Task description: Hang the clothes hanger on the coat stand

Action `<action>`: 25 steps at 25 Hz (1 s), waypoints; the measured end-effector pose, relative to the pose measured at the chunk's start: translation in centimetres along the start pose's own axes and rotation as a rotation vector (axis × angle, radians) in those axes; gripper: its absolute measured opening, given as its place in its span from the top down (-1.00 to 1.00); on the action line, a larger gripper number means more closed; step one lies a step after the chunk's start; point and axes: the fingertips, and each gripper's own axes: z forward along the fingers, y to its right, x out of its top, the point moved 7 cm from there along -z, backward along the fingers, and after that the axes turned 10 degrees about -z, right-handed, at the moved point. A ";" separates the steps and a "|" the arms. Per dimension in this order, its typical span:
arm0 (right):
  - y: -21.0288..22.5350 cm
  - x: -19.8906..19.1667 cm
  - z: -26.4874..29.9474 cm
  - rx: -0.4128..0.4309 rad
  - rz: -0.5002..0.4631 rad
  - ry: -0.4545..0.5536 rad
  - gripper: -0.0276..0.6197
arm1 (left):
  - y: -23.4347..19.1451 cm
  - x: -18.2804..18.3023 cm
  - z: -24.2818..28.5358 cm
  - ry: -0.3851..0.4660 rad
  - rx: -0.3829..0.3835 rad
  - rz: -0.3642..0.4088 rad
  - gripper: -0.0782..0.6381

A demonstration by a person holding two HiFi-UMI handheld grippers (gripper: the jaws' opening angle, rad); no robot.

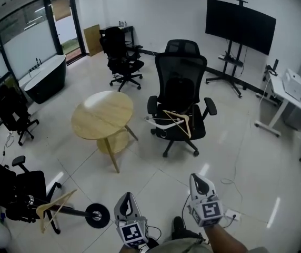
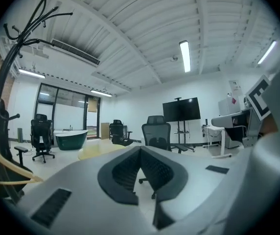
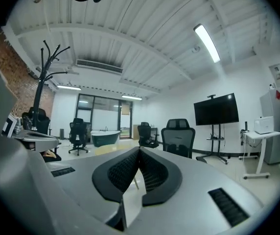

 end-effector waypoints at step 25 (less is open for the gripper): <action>22.6 2.5 21.9 -0.032 -0.005 0.114 0.96 | 8.9 7.1 27.1 -0.017 0.067 0.000 0.76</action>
